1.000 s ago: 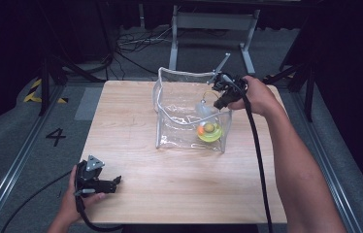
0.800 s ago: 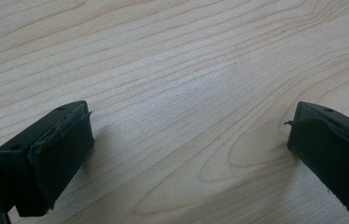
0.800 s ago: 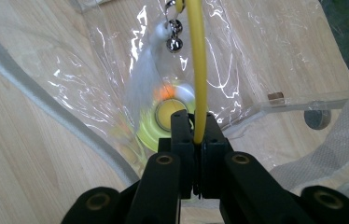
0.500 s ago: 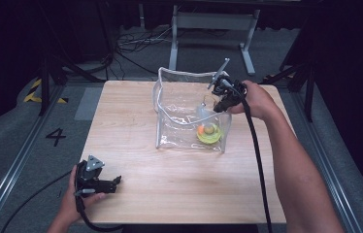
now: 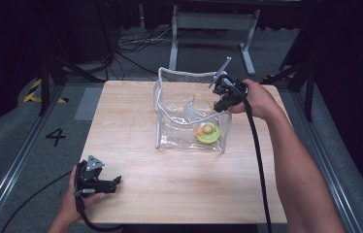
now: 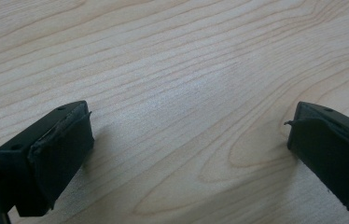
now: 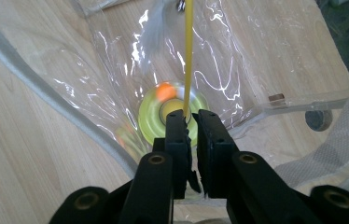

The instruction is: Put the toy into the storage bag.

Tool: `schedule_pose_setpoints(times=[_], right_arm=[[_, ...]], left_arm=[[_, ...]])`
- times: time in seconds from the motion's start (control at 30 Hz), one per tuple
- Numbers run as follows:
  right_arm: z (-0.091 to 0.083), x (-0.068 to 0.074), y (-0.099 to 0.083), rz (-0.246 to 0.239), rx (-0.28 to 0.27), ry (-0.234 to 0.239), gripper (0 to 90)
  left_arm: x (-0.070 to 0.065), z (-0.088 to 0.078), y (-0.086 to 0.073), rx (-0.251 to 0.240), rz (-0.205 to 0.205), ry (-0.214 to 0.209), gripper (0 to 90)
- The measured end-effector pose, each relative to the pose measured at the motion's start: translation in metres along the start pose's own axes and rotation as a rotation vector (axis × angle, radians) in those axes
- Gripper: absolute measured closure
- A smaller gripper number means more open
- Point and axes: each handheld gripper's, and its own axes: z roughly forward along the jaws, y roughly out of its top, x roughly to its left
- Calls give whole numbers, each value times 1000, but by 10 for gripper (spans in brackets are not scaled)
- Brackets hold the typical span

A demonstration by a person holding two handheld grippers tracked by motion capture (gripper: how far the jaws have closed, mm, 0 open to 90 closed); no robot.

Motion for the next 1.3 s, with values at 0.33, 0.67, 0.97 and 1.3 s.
schedule_pose_setpoints(times=[0.33,0.67,0.97,1.3], right_arm=[[-8,2,-2,1,-55,-28,749],[-23,7,-5,12,-113,-92,561],[-42,15,-15,42,-181,-166,349],[-65,27,-37,77,-284,-234,225]], left_arm=[[0,0,0,-1,1,1,5],[0,0,0,0,0,0,5],[0,0,0,-1,-1,0,5],[0,0,0,-2,-2,0,5]])
